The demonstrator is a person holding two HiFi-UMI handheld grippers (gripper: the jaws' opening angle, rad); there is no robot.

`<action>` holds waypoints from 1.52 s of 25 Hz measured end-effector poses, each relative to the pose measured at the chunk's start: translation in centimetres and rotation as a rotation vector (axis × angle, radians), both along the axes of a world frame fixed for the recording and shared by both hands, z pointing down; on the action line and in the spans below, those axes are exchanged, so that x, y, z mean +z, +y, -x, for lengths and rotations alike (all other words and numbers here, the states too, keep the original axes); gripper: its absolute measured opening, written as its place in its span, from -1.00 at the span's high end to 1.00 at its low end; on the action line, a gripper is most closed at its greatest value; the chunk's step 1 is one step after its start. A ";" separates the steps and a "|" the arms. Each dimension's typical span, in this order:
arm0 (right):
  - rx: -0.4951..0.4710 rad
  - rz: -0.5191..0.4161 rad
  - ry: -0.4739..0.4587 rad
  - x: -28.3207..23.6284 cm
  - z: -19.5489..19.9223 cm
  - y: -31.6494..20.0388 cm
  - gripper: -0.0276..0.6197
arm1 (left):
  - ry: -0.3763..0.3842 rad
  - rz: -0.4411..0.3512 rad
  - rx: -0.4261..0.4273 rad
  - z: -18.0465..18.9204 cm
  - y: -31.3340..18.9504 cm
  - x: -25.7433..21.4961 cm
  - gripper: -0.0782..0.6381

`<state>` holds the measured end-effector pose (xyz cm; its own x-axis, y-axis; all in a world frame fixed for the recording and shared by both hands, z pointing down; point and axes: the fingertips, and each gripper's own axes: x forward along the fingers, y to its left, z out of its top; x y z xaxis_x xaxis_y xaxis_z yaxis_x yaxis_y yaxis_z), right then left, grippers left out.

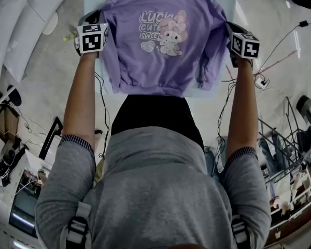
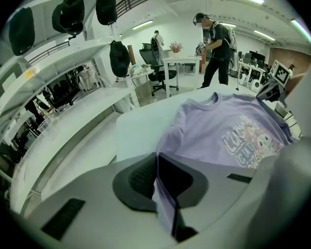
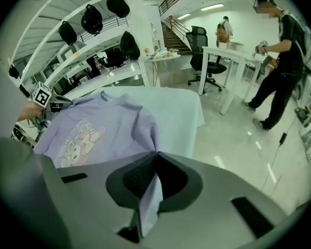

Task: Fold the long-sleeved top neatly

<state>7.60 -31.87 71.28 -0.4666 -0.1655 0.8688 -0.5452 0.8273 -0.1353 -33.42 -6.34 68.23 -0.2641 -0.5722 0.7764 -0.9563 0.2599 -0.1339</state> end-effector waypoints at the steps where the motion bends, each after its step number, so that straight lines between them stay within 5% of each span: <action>1: 0.001 -0.008 0.006 -0.1 -0.1 -0.6 0.86 | -0.004 0.005 0.010 0.8 -0.1 0.0 0.71; 10: -0.085 -0.121 0.110 0.3 0.4 -4.8 0.86 | -0.052 0.060 0.116 5.2 -2.5 1.1 0.71; 18: -0.060 -0.137 0.129 2.9 1.4 -7.1 0.82 | -0.083 0.098 0.198 7.8 -3.5 3.3 0.71; 20: -0.044 -0.123 0.147 3.2 1.1 -6.9 0.60 | -0.062 0.105 0.195 7.6 -3.5 3.8 0.69; 24: -0.014 -0.120 0.135 1.7 1.1 -5.6 0.14 | -0.009 0.079 0.156 7.5 -1.5 3.1 0.21; 29: -0.009 -0.132 0.094 -2.4 -0.2 -2.8 0.01 | 0.055 0.027 0.097 4.4 2.5 -0.4 0.14; 38: -0.069 -0.060 0.021 -4.6 1.6 9.0 0.00 | 0.141 0.054 0.189 -3.8 9.7 -1.5 0.14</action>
<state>5.98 -22.84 66.65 -0.4607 -0.1855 0.8680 -0.4889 0.8692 -0.0737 -29.58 3.33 66.71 -0.0434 -0.5579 0.8288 -0.9975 0.0710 -0.0045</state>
